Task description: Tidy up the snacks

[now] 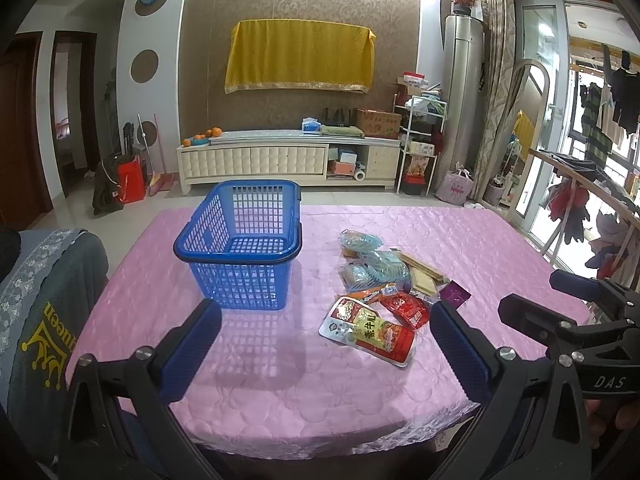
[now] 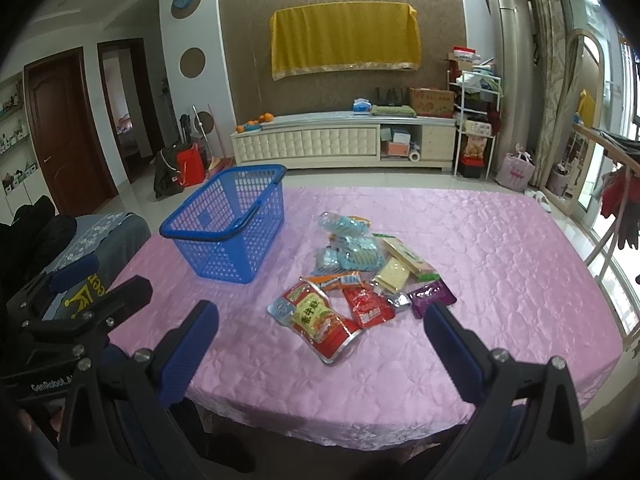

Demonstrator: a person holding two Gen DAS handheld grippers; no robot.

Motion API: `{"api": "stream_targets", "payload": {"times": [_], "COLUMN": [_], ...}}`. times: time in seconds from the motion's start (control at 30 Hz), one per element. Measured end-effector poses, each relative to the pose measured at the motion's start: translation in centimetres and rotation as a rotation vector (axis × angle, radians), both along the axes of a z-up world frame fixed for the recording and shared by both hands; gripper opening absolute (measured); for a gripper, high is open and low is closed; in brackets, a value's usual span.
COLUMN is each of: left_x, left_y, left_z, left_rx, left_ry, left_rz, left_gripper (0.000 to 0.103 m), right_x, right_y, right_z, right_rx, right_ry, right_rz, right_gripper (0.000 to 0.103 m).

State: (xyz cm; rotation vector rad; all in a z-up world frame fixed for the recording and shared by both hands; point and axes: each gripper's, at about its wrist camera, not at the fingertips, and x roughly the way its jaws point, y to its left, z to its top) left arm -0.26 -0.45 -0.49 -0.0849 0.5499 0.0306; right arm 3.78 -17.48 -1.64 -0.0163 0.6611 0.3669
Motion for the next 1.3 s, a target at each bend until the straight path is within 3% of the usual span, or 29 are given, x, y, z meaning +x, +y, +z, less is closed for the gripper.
{"api": "stream_targets", "payload": {"times": [0.73,1.03,1.3], "left_x": [0.7,4.6,8.9], "left_y": [0.1,1.0,3.6], "left_z": [0.5,0.3,-3.2], "left_rx": [-0.006,-0.019,-0.069], "left_ry": [0.006,0.054,0.166], "left_rz": [-0.003,0.01,0.045], "left_gripper": [0.103,0.103,0.103], "right_x": [0.8,4.8,10.1], "right_y": [0.0,0.4,2.8], "right_z": [0.4,0.5,-1.9], "right_rx": [-0.002,-0.018,-0.081], "right_ry": [0.004,0.025,0.082], "right_rz": [0.009,0.041,0.157], "right_gripper": [0.103,0.103,0.103]}}
